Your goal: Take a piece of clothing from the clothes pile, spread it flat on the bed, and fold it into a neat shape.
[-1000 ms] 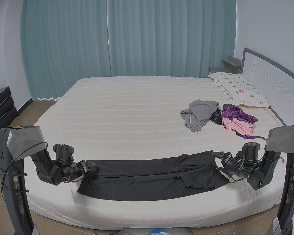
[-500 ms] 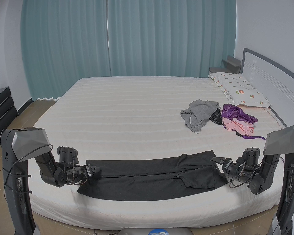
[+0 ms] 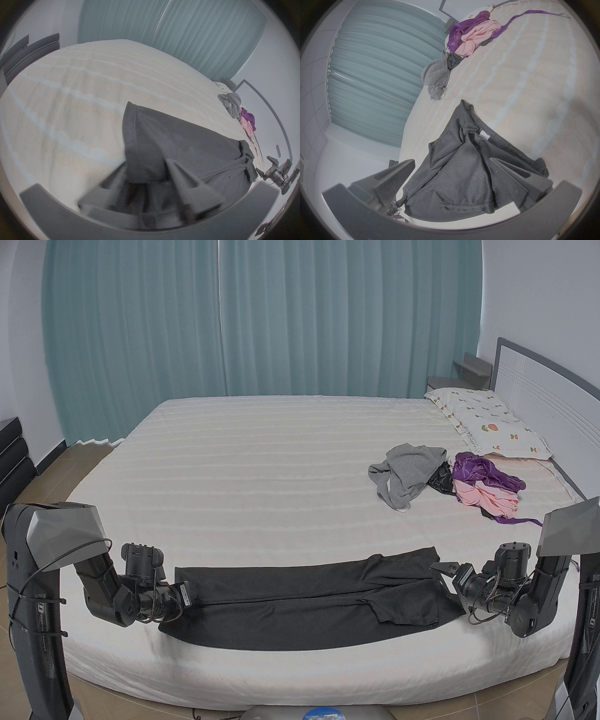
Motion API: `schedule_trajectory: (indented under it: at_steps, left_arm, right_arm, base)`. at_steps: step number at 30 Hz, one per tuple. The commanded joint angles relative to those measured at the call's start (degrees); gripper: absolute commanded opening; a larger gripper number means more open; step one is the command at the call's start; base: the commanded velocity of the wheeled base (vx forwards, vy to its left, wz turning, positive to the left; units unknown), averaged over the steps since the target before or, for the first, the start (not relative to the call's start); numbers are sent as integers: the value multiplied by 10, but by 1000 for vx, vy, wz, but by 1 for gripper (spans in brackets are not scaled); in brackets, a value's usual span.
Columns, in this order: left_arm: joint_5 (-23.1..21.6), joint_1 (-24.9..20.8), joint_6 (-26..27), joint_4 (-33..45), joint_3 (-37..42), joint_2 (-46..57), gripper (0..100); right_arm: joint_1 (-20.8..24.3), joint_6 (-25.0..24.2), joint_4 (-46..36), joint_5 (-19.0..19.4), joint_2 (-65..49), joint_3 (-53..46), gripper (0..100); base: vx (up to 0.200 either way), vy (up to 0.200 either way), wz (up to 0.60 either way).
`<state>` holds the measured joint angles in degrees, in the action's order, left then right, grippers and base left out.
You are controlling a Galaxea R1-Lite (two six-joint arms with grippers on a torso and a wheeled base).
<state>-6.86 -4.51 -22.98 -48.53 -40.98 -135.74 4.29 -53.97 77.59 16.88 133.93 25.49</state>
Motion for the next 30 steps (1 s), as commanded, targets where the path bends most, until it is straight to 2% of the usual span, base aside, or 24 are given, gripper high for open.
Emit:
schedule_trajectory:
  at_steps: [1, 16, 19, 22, 25, 27, 30]
  left_arm:
    - [4, 2, 0, -1, 3, 4, 0]
    - [9, 7, -6, -36, 23, 15, 0]
    - [10, 6, -8, -36, 23, 15, 0]
    - [10, 6, -9, -36, 22, 16, 0]
    - [10, 6, -9, -37, 13, 16, 0]
    - [10, 7, -13, -37, 6, 16, 0]
    - [11, 4, -47, -36, -14, 16, 0]
  right_arm:
    - [0, 0, 0, 1, 2, 1, 100]
    - [-7, -6, 2, 3, 0, 5, 100]
    - [-12, -25, 5, 3, -2, 8, 100]
    - [-18, -37, 15, 3, -2, 8, 100]
    - [-21, -40, 35, 3, 2, 6, 100]
    - [-21, -40, 38, 3, 4, 7, 100]
    - [-27, -40, 39, 3, 6, 11, 100]
  base:
    - [0, 0, 0]
    - [0, 0, 0]
    - [-200, 0, 0]
    - [-200, 200, 0]
    - [0, 0, 0]
    - [0, 0, 0]
    - [0, 0, 0]
